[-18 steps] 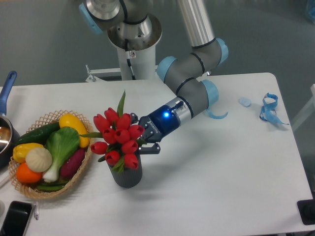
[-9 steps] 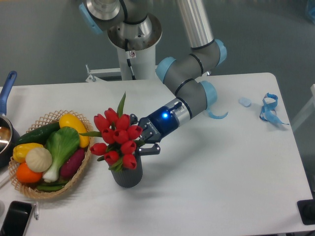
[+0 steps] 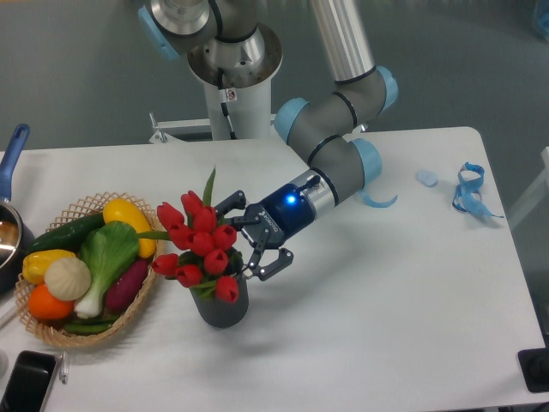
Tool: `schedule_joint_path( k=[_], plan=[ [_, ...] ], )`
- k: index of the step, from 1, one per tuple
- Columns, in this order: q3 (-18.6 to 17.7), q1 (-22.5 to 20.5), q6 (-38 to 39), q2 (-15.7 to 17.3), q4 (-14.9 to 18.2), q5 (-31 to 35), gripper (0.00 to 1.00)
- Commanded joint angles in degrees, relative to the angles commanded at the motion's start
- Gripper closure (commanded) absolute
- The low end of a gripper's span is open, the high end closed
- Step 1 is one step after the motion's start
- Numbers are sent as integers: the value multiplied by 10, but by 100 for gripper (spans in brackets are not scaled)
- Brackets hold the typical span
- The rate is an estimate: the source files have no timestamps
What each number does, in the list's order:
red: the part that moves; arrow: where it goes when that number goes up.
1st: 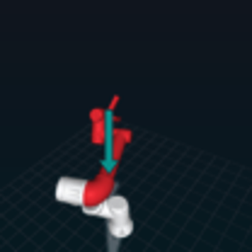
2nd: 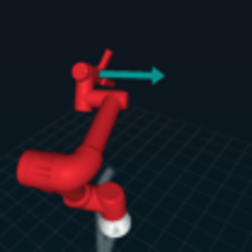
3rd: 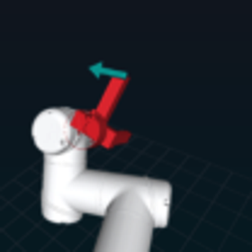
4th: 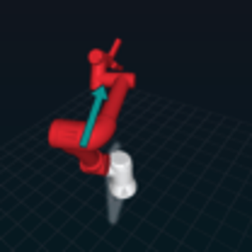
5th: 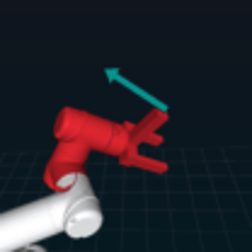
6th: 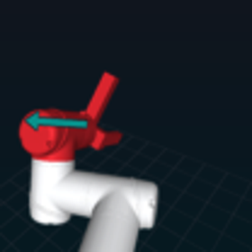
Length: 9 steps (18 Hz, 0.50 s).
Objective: Insert the flowers into the vase
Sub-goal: 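Open the gripper to release the tulips in the vase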
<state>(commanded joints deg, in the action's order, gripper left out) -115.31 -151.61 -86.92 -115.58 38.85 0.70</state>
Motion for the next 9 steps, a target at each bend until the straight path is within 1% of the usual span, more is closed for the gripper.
schedule_joint_path(
  k=[4,7,9],
  plan=[
    [1,-6,-1,22,0,27,0],
    [-1,-12,-2,63,0,121,0],
    [-2,-15,0,95,1,159,0]
  ],
)
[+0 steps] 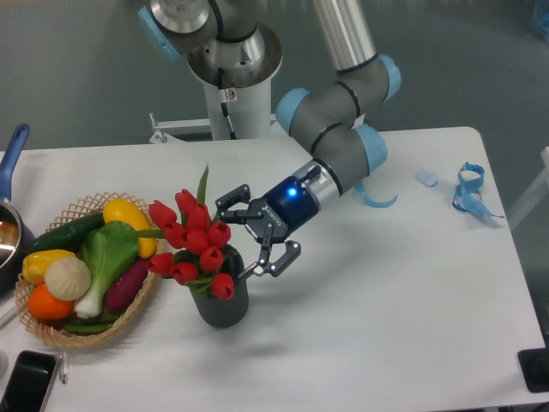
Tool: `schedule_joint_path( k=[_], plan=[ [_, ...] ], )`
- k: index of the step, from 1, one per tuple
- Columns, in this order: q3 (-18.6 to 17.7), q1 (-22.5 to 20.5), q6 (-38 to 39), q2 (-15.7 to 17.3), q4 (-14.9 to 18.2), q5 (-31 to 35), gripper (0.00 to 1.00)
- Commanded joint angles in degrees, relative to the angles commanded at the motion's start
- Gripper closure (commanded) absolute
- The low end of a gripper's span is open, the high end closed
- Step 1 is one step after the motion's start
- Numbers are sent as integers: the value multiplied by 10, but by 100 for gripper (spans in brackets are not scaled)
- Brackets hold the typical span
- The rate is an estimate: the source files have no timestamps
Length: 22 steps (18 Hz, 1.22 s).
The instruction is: Insert the flowers into the vase
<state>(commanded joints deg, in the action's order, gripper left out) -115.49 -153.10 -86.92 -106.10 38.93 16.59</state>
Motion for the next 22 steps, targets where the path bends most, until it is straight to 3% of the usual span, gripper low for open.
schedule_joint_path(
  k=[2,6,10,12,15,18,22],
  plan=[
    [-4,-5,2,34,1,48,0],
    [-4,-17,8,69,2,149,0],
    [5,-53,18,120,3,265,0],
    [26,-75,23,130,5,315,0],
    [71,-76,81,149,11,331,0],
    [103,-79,97,181,80,464,0],
    [165,-84,95,183,185,495,0]
  ],
)
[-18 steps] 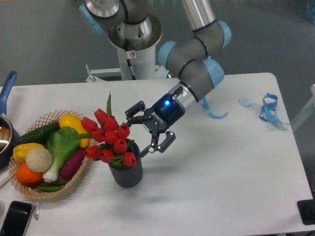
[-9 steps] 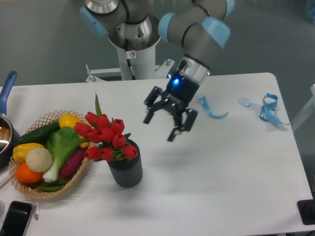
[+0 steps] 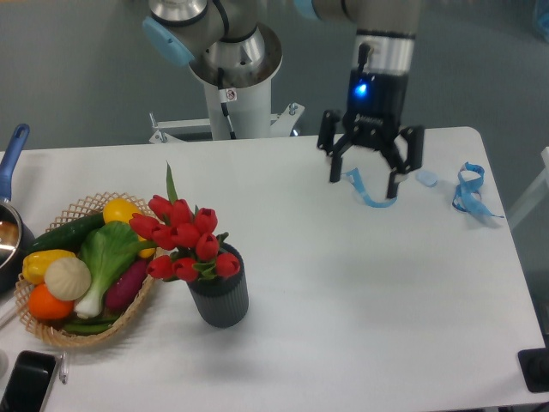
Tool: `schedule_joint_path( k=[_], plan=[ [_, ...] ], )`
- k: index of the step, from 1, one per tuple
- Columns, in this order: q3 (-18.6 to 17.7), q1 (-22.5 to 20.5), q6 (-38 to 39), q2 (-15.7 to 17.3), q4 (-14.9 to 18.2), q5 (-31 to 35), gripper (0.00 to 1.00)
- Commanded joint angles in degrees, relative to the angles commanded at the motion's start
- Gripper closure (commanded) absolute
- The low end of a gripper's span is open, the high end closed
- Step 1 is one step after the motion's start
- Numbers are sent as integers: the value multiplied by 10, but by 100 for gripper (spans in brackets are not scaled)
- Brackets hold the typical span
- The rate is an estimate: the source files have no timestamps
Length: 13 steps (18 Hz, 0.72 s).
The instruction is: Insert the flowers into the vase
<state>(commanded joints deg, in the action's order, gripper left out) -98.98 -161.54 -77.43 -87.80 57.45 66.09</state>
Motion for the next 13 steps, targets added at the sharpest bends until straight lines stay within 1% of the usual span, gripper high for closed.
schedule_joint_path(
  k=[1,3,5,6,7,10,12,13],
  plan=[
    [25,-3,-27,1,47,3,0],
    [51,-20,-111,1,115,44,0],
    [72,-46,-186,1,163,73,0],
    [77,-60,-217,1,178,75,0],
    [78,-75,-241,1,186,75,0],
    [80,-96,-298,2,188,83,0],
    [82,-130,-343,0,191,83,0],
    [85,-140,-361,-2,195,82,0]
  ],
)
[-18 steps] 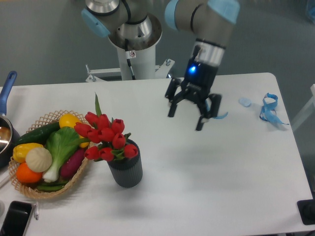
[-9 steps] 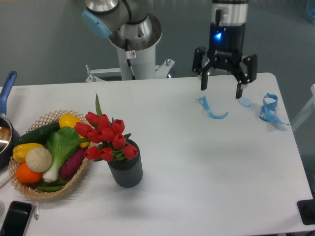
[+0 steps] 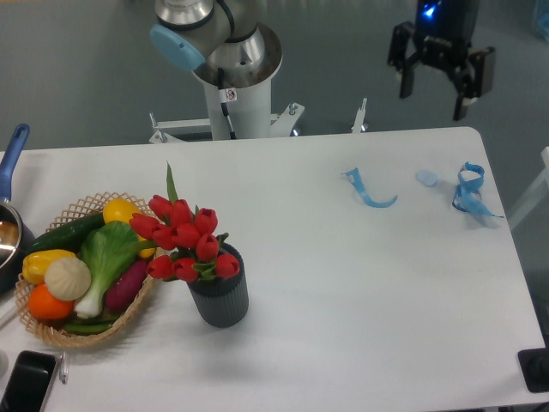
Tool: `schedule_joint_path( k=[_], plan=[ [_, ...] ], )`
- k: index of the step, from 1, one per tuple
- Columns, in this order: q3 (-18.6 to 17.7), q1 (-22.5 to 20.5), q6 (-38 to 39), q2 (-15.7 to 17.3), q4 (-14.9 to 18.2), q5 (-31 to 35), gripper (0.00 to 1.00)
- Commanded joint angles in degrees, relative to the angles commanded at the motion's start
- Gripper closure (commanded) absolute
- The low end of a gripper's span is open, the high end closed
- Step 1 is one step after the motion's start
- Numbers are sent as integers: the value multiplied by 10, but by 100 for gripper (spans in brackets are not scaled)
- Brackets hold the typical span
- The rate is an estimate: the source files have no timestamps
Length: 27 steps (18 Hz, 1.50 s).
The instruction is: Insert the flowers into the vase
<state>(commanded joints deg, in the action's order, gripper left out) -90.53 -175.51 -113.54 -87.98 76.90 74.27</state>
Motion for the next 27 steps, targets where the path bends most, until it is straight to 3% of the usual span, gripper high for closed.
schedule_joint_path(
  k=[4,27],
  plan=[
    [2,-20,-12,-3,0,2,0],
    [-7,-22,-2,3,-4,-11,0]
  ],
)
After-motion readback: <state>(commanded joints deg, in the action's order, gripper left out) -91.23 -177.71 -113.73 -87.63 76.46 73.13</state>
